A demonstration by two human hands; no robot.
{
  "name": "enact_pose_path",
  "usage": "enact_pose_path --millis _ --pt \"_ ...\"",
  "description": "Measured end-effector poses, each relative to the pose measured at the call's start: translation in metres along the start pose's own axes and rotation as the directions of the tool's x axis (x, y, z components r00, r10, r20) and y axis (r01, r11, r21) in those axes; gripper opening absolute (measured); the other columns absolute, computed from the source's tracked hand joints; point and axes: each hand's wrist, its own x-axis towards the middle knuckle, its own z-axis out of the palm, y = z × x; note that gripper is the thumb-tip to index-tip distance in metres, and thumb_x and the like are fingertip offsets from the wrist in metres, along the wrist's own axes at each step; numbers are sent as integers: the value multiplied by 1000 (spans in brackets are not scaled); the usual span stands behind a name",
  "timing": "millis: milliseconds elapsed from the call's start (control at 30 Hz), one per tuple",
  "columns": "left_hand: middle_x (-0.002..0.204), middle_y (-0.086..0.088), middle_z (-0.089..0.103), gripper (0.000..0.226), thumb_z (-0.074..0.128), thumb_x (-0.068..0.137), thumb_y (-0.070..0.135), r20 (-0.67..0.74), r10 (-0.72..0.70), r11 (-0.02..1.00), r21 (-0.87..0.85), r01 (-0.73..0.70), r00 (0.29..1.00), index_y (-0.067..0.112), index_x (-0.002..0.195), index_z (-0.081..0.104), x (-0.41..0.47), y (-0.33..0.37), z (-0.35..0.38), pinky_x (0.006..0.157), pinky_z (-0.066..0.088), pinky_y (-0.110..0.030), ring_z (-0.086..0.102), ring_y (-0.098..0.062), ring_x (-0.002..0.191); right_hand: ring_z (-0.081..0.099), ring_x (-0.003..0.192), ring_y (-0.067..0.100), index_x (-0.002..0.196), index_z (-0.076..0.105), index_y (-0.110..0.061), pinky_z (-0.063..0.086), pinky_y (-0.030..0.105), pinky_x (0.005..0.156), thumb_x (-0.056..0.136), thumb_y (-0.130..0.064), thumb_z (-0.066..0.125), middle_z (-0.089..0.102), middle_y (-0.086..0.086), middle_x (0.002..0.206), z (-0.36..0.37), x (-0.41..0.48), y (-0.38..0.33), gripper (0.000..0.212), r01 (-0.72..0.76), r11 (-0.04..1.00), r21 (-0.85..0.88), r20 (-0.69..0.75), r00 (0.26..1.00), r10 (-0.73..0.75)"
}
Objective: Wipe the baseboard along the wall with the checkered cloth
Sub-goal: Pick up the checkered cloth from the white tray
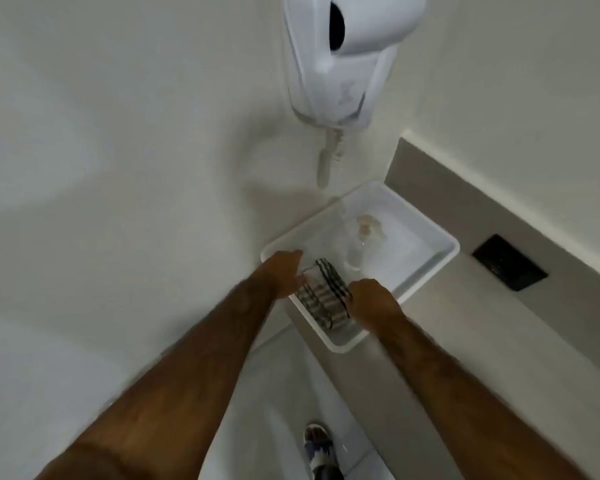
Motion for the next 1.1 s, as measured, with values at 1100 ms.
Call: enact_pose_path --millis 1100 --pt "103 -20 68 28 75 80 4 -411 -365 470 -856 -216 835 5 106 65 -186 -67 -107 94 57 -58 66 -32 93 69 86 14 115 74 -7 54 11 74 91 -3 77 73 -1 95 -117 -64 -158 24 459 753 471 -491 846 -208"
